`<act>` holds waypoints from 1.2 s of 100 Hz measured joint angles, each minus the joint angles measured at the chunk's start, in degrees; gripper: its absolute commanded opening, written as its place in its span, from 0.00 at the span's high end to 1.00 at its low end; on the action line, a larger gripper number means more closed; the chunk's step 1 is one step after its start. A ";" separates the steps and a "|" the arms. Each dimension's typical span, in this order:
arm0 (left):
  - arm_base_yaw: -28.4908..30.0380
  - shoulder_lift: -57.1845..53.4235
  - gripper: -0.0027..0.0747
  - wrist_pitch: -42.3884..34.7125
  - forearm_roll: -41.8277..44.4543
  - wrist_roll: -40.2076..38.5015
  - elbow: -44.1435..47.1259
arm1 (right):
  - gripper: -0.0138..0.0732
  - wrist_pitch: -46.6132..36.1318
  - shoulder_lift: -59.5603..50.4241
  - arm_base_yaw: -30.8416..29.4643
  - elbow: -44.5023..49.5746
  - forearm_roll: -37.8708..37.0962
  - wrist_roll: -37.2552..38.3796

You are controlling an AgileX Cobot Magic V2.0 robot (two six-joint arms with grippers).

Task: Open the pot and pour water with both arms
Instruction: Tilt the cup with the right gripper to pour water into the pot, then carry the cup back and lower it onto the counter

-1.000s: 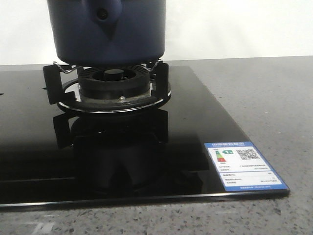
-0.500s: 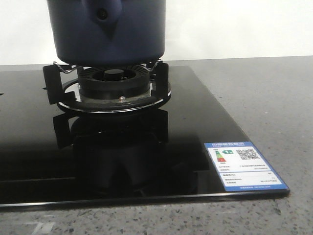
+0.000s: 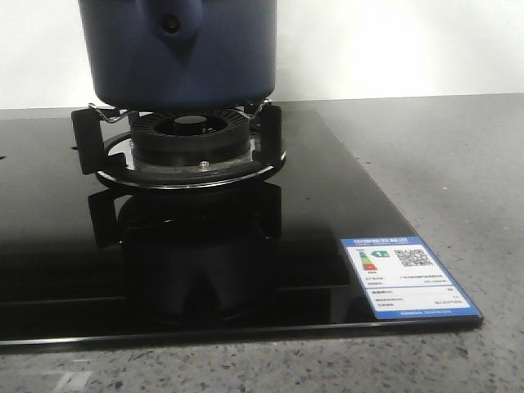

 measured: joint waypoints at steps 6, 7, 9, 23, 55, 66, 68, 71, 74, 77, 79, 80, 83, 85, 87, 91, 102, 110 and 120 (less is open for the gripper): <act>0.00 0.00 0.52 0.00 0.00 0.00 0.00 | 0.39 -3.86 -0.62 -3.10 2.61 0.30 2.22; 0.00 0.00 0.52 0.00 0.00 0.00 0.00 | 0.39 -4.27 -0.78 -3.85 3.31 0.31 2.36; 0.00 0.00 0.52 0.00 0.00 0.00 0.00 | 0.39 -5.45 -0.88 -4.61 4.42 0.61 2.64; 0.00 0.00 0.52 0.00 0.00 0.00 0.00 | 0.39 -15.42 -1.13 -12.20 11.43 3.18 3.77; 0.00 0.00 0.52 0.08 0.00 0.00 0.00 | 0.39 -32.20 0.78 -27.47 24.71 9.66 -3.06; 0.00 0.00 0.52 0.08 0.00 0.00 0.00 | 0.39 -34.36 4.08 -29.38 26.25 10.52 -6.11; 0.00 0.00 0.52 0.08 0.03 0.00 0.00 | 0.39 -34.98 4.80 -29.37 26.25 10.70 -6.78; 0.00 0.00 0.52 0.08 0.03 0.00 0.00 | 0.39 -36.15 5.78 -29.41 26.33 10.90 -7.75; 0.00 0.00 0.52 0.08 0.03 0.00 0.00 | 0.39 -37.13 6.75 -29.41 26.33 11.07 -8.74; 0.00 0.00 0.52 0.08 0.03 0.00 0.00 | 0.39 -38.27 7.99 -29.41 26.33 11.10 -9.80; 0.00 0.00 0.52 0.08 0.03 0.00 0.00 | 0.39 -39.15 8.76 -29.41 26.33 11.20 -10.70; 0.00 0.00 0.52 0.08 0.03 0.00 0.00 | 0.39 -39.43 9.02 -29.41 26.33 11.20 -11.28; 0.00 0.00 0.52 0.08 0.03 0.00 0.00 | 0.39 -40.77 10.01 -29.41 26.33 11.20 -12.40; 0.00 0.00 0.52 0.08 0.03 0.00 0.00 | 0.39 -41.43 10.70 -29.41 26.33 11.20 -13.28; 0.00 0.00 0.52 0.08 0.03 0.00 0.00 | 0.39 -41.77 11.36 -29.41 26.33 11.20 -14.13; 0.00 0.00 0.52 0.08 0.03 0.00 0.00 | 0.39 -42.63 12.54 -29.41 26.33 11.47 -15.42; 0.00 0.00 0.52 0.08 0.03 0.00 0.00 | 0.39 -43.49 14.77 -29.41 26.33 11.87 -18.93; 0.00 0.00 0.52 0.08 0.03 0.00 0.00 | 0.39 -43.59 15.90 -29.41 26.33 12.27 -20.56; 0.00 0.00 0.52 0.08 0.03 0.00 0.00 | 0.39 -43.59 17.01 -29.41 26.33 12.69 -21.22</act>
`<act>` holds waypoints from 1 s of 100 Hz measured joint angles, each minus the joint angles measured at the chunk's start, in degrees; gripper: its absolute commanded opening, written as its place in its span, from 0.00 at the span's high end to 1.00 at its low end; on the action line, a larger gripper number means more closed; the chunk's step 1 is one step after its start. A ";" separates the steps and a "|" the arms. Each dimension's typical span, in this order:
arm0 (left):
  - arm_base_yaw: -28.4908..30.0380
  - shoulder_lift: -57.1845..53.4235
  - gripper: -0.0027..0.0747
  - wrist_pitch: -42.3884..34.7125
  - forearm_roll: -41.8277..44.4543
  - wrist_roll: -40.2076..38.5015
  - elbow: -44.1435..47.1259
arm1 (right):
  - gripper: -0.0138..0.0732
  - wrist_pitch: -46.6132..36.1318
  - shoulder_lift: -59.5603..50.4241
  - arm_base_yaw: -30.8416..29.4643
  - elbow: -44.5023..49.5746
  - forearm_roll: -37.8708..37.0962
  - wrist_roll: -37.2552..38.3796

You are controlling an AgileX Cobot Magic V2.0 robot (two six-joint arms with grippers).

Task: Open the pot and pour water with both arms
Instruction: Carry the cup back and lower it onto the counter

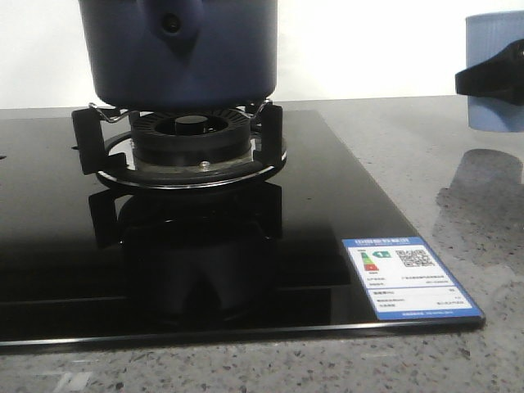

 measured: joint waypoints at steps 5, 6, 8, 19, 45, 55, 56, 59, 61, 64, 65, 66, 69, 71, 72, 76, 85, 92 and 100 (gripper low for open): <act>0.00 0.00 0.52 0.00 0.00 0.00 0.00 | 0.39 -0.13 0.40 0.00 0.00 0.26 -0.27; 0.00 0.00 0.52 0.00 0.00 0.00 0.00 | 0.39 -0.13 0.56 0.00 0.00 0.26 -0.24; 0.00 0.00 0.52 0.00 0.00 0.00 0.00 | 0.39 -0.13 0.82 0.00 0.00 0.26 -0.34; 0.00 0.00 0.52 0.00 0.00 0.00 0.00 | 0.39 -0.42 1.67 0.00 0.00 0.43 -0.62; 0.00 0.00 0.52 0.00 0.00 0.00 0.00 | 0.38 -0.89 2.20 0.00 0.00 1.22 -0.73; 0.00 0.00 0.52 0.00 0.00 0.00 0.00 | 0.27 -0.89 2.36 0.00 0.00 2.18 -0.51; 0.00 0.00 0.52 0.00 0.00 0.00 0.00 | 0.26 -0.89 2.35 0.00 0.00 2.34 -0.51; 0.00 0.00 0.52 0.00 0.00 0.00 0.00 | 0.22 -0.89 2.38 0.00 0.00 2.48 -0.47; 0.00 0.00 0.52 0.00 0.00 0.00 0.00 | 0.19 -0.89 2.48 0.00 0.00 2.59 -0.37; 0.00 0.00 0.52 0.00 0.00 0.00 0.00 | 0.17 -0.78 2.47 0.00 0.00 2.74 -0.37; 0.00 0.00 0.52 0.00 0.00 0.00 0.00 | 0.17 -0.78 2.47 0.00 0.00 2.74 -0.37; 0.00 0.00 0.52 0.00 0.00 0.00 0.00 | 0.16 -0.78 2.47 0.00 0.00 2.74 -0.37; 0.00 0.00 0.52 0.00 0.00 0.00 0.00 | 0.15 -0.78 2.47 0.00 0.00 2.79 -0.05; 0.00 0.00 0.52 0.00 0.00 0.00 0.00 | 0.15 -0.78 2.47 0.00 0.00 2.79 0.34; 0.00 0.00 0.52 0.00 0.00 0.00 0.00 | 0.15 -0.78 2.47 0.00 0.00 2.79 0.71; 0.00 0.00 0.52 0.00 0.00 0.00 0.00 | 0.15 -0.68 2.47 0.00 0.00 2.79 1.91; 0.00 0.00 0.52 0.00 0.00 0.00 0.00 | 0.15 -0.37 2.47 0.00 0.00 2.37 4.30; 0.00 0.00 0.52 0.00 0.00 0.00 0.00 | 0.15 0.04 2.47 0.00 0.00 1.11 5.21; 0.00 0.00 0.52 -0.10 0.00 0.00 0.00 | 0.15 1.11 1.65 0.00 0.00 -1.31 6.54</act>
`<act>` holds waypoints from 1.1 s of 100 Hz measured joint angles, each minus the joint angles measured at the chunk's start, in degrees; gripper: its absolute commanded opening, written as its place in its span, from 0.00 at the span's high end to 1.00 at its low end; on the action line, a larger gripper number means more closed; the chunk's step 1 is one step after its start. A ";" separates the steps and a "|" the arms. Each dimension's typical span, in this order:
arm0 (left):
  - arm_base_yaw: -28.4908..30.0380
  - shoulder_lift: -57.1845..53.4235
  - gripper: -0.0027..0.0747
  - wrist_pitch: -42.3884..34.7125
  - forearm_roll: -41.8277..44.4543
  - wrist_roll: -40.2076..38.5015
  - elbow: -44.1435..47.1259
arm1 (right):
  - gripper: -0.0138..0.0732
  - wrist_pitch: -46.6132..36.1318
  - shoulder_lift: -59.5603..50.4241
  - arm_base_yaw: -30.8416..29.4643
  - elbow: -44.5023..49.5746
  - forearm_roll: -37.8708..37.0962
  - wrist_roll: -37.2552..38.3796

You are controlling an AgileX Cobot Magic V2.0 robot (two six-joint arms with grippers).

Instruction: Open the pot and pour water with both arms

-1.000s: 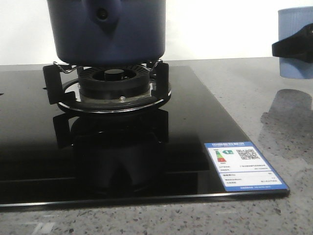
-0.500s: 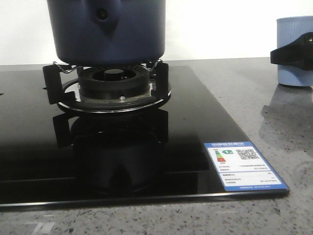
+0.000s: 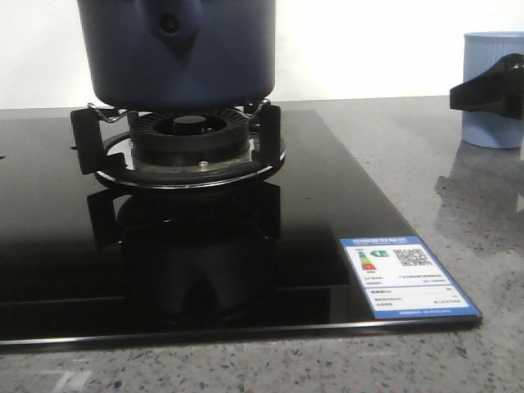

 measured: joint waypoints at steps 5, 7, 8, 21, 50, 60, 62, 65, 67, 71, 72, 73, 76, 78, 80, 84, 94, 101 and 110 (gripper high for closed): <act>0.00 0.00 0.52 0.00 0.00 0.00 0.00 | 0.15 1.21 -0.92 0.00 0.00 -1.81 1.17; 0.00 0.00 0.52 0.00 0.00 0.00 0.00 | 0.15 1.63 -1.43 0.00 0.00 -2.58 1.77; 0.00 0.00 0.52 0.00 0.00 0.00 0.00 | 0.15 2.12 -1.76 0.00 0.00 -2.84 1.95; 0.00 0.00 0.52 0.00 0.00 0.00 0.00 | 0.15 6.98 -5.36 0.00 0.00 -8.16 5.48; 0.00 0.00 0.52 0.00 0.00 0.00 0.00 | 0.15 14.71 -14.31 0.00 0.00 -21.12 18.74; 0.00 0.00 0.52 0.00 0.00 0.00 0.00 | 0.15 15.53 -17.98 0.00 0.05 -29.80 26.44; 0.00 0.00 0.52 0.00 0.00 0.00 0.00 | 0.15 15.53 -18.83 0.00 0.05 -30.81 28.12; 0.00 0.00 0.52 0.00 0.00 0.00 0.00 | 0.15 15.42 -19.95 0.00 0.05 -33.09 30.30; 0.00 0.00 0.52 0.00 0.00 0.00 0.00 | 0.15 15.27 -20.80 0.00 0.05 -34.27 31.86; 0.00 0.00 0.52 0.00 0.00 0.00 0.00 | 0.15 14.52 -22.47 0.00 0.05 -35.89 34.78; 0.00 0.00 0.52 0.00 0.00 0.00 0.00 | 0.15 14.28 -22.75 0.00 0.05 -36.48 35.21; 0.00 0.00 0.52 0.00 0.00 0.00 0.00 | 0.15 13.88 -23.30 0.00 0.05 -36.75 36.06; -0.12 0.00 0.52 0.00 0.00 0.00 0.00 | 0.15 12.95 -24.38 0.00 0.05 -37.64 37.59; -0.24 0.11 0.52 0.00 0.00 0.00 0.00 | 0.15 12.15 -25.15 0.00 0.05 -38.19 38.47; -0.39 0.11 0.52 0.00 0.00 0.00 0.00 | 0.15 11.25 -25.89 0.00 0.05 -38.63 39.19; -0.99 0.48 0.52 -0.44 0.00 0.00 0.00 | 0.15 9.55 -27.06 0.00 0.05 -39.25 40.17; -2.59 1.96 0.52 -1.24 0.00 0.00 0.00 | 0.15 4.76 -30.20 0.00 0.05 -40.03 41.52; -4.05 3.59 0.52 -1.47 0.10 0.00 0.00 | 0.15 2.16 -32.05 0.00 0.05 -40.29 42.51; -5.83 5.80 0.52 -2.20 0.10 0.00 0.00 | 0.15 0.18 -34.02 0.00 0.05 -40.50 43.10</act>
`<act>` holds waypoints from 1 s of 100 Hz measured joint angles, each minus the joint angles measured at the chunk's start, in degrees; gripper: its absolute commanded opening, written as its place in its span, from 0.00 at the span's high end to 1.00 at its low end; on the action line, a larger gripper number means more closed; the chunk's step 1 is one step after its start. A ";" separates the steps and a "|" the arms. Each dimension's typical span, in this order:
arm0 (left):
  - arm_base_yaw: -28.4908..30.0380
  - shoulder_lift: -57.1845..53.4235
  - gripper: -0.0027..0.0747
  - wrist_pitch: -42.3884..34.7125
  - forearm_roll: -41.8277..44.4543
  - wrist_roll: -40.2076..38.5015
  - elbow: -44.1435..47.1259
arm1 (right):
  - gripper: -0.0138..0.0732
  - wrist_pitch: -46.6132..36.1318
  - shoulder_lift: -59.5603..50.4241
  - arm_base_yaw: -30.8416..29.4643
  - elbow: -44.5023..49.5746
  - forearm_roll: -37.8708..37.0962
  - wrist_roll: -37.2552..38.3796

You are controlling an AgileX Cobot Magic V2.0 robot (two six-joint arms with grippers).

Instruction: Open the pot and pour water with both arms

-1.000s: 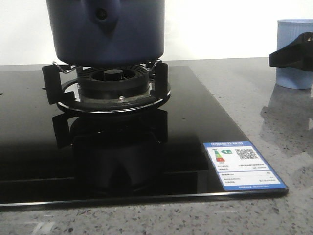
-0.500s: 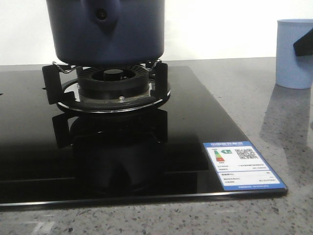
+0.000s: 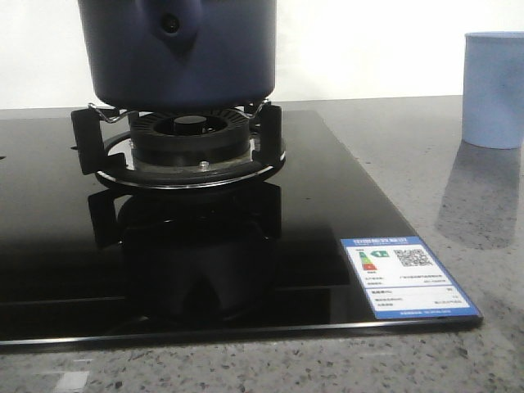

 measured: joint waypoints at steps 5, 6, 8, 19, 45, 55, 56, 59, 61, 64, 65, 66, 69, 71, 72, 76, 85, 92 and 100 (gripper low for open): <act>-0.79 1.09 0.52 -0.35 0.29 0.00 0.00 | 0.15 -0.57 -1.14 0.00 0.00 -0.12 0.24; -1.04 1.45 0.52 -0.55 0.40 0.00 0.00 | 0.15 -0.69 -1.27 0.00 0.00 -0.12 0.24; -1.41 1.99 0.52 -0.72 0.64 0.00 0.00 | 0.15 -0.82 -1.67 0.00 0.00 -0.12 0.37; -2.87 4.75 0.52 -1.67 1.13 0.00 0.00 | 0.15 -1.71 -3.17 0.00 0.09 -0.35 0.49; -3.62 10.56 0.52 -2.49 1.40 0.00 0.00 | 0.15 -4.11 -4.31 0.00 0.09 -0.57 1.00; -3.62 11.37 0.52 -2.49 1.40 0.00 0.00 | 0.15 -4.25 -4.31 0.00 0.09 -0.57 1.00; -3.62 11.49 0.52 -2.49 1.40 0.00 0.00 | 0.15 -4.25 -4.31 0.00 0.09 -0.57 1.00; -3.62 11.49 0.52 -2.49 1.40 0.00 0.00 | 0.15 -4.25 -4.31 0.00 0.09 -0.57 1.04; -3.62 11.49 0.52 -2.49 1.40 0.00 0.00 | 0.15 -4.25 -4.31 0.00 0.09 -0.57 1.04; -3.72 11.49 0.52 -2.58 1.40 0.00 0.00 | 0.15 -4.25 -4.31 0.00 0.09 -0.57 1.04; -3.72 11.49 0.52 -2.58 1.40 0.00 0.00 | 0.15 -4.25 -4.31 0.00 0.09 -0.57 1.04; -3.72 11.49 0.52 -2.58 1.40 0.00 0.00 | 0.15 -4.25 -4.31 0.00 0.09 -0.57 1.04; -3.83 11.49 0.52 -2.58 1.40 0.00 0.00 | 0.15 -4.25 -4.31 0.00 0.09 -0.57 1.04; -3.83 11.49 0.52 -2.71 1.40 0.00 0.00 | 0.15 -4.34 -4.31 0.00 0.09 -0.57 1.04; -3.83 11.49 0.52 -2.71 1.40 0.00 0.00 | 0.15 -4.34 -4.31 0.00 0.09 -0.57 1.04; -3.83 11.68 0.52 -2.82 1.40 0.00 0.00 | 0.15 -4.34 -4.31 0.00 0.09 -0.57 1.04; -3.83 12.01 0.52 -2.90 1.40 0.00 0.00 | 0.15 -4.34 -4.31 0.00 0.09 -0.57 1.13; -3.83 12.34 0.52 -2.90 1.40 0.00 0.00 | 0.15 -4.34 -4.31 0.00 0.09 -0.57 1.13; -3.83 12.57 0.52 -2.90 1.40 0.00 0.00 | 0.15 -4.38 -4.31 0.00 0.09 -0.57 1.17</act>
